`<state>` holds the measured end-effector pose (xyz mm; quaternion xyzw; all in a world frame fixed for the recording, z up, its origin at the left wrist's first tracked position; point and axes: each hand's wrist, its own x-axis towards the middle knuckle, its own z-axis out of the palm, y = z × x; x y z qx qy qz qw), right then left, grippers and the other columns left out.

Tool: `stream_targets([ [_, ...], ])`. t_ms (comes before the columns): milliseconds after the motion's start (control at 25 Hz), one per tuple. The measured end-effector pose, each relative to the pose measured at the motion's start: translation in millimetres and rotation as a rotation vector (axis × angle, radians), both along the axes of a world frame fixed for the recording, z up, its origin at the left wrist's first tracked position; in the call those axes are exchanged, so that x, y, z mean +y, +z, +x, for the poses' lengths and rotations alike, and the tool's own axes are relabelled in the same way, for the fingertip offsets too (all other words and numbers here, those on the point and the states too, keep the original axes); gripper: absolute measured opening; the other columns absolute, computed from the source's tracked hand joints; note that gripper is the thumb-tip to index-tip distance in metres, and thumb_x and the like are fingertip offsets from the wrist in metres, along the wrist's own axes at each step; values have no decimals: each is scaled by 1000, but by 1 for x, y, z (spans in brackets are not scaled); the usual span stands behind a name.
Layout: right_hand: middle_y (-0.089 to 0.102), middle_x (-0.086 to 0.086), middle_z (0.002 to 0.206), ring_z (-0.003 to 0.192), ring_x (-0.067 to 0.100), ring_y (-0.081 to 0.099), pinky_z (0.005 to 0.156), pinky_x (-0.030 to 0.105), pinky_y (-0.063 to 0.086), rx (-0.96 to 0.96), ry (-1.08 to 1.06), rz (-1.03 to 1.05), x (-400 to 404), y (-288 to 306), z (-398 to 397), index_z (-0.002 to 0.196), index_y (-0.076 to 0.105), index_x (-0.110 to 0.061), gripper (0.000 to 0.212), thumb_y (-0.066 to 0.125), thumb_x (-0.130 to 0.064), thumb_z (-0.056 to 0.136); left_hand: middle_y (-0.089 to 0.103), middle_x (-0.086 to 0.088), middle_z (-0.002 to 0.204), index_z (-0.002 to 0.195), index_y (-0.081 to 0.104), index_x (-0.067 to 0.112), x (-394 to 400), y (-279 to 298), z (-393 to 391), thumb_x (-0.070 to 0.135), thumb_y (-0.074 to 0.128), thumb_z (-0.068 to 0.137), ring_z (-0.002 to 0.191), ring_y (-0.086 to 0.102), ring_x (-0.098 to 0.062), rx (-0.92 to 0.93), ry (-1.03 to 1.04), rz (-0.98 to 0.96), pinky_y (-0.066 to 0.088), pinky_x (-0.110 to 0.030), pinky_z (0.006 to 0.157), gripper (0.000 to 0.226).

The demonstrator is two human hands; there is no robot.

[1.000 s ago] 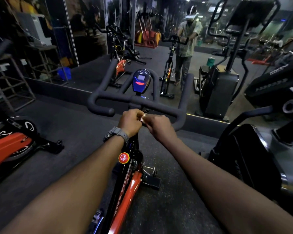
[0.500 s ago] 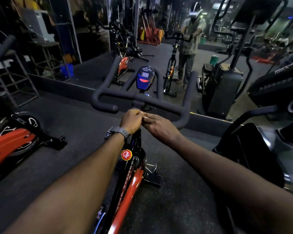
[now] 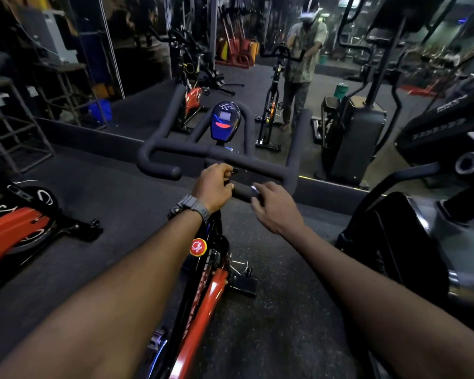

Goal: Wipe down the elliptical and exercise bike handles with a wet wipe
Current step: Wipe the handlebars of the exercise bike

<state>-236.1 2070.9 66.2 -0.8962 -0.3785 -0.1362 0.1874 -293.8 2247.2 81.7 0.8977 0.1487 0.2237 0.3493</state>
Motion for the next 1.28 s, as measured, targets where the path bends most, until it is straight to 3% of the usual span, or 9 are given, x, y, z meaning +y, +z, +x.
stream_targets([
  [120, 60, 20, 127, 119, 36, 54, 94, 40, 43, 336, 110, -120, 45, 41, -2, 120, 62, -9, 38, 42, -32, 99, 66, -7, 114, 120, 63, 10, 3, -1, -4, 5, 75, 76, 101, 66, -21, 26, -41, -15, 55, -39, 92, 46],
  [320, 57, 20, 130, 118, 38, 54, 96, 44, 42, 256, 100, -475, 27, 49, 31, 115, 57, -6, 33, 32, -23, 103, 72, -5, 108, 111, 71, 13, 0, 2, -11, 20, 81, 77, 100, 67, -19, 65, 9, 99, 53, -30, 90, 35],
  [440, 58, 20, 128, 119, 33, 53, 95, 39, 41, 268, 231, -296, 46, 46, 8, 119, 57, -6, 39, 34, -32, 100, 71, -8, 107, 107, 73, 16, -3, 12, -12, 24, 75, 79, 102, 66, -28, 84, -20, 223, 52, -33, 82, 30],
  [600, 65, 15, 117, 110, 31, 59, 92, 41, 44, 154, 174, -323, -14, 38, 36, 110, 63, -9, 66, 18, -52, 87, 69, -10, 114, 114, 71, 14, -12, 21, -10, 29, 76, 82, 108, 63, -30, 181, -80, 382, 51, -34, 90, 35],
  [720, 63, 21, 109, 104, 36, 57, 86, 41, 42, 189, 127, -305, 12, 33, 13, 104, 58, -5, 54, 27, -47, 90, 66, -10, 122, 122, 66, 14, -17, 21, -8, 25, 73, 84, 114, 60, -30, 182, -98, 401, 47, -34, 91, 40],
  [840, 63, 16, 109, 103, 34, 57, 89, 41, 43, 74, 234, -278, 3, 23, 13, 120, 57, -8, 60, 29, -48, 85, 62, -8, 123, 123, 62, 14, -17, 16, -5, 29, 73, 83, 115, 58, -29, 219, -152, 459, 46, -36, 92, 44],
  [1040, 64, 13, 120, 116, 30, 56, 103, 37, 39, -69, 179, -358, -48, 28, 53, 125, 62, -7, 42, 47, -20, 88, 65, -3, 111, 106, 67, 15, -30, 7, 5, 34, 63, 87, 107, 59, -28, 219, -225, 594, 50, -40, 89, 27],
  [1160, 57, 10, 136, 127, 28, 49, 109, 35, 38, -91, 225, -319, -43, 8, 46, 136, 56, -8, 53, 57, -6, 83, 65, -2, 115, 109, 67, 18, -45, 8, 12, 35, 58, 90, 107, 60, -29, 265, -289, 629, 50, -41, 88, 27],
  [1280, 62, 2, 133, 116, 27, 55, 96, 34, 48, -143, 124, -233, -58, 22, 69, 129, 64, -15, 49, 55, 2, 84, 65, -3, 116, 105, 63, 20, -58, 9, 18, 27, 53, 92, 106, 61, -30, 280, -333, 660, 48, -38, 82, 18],
])
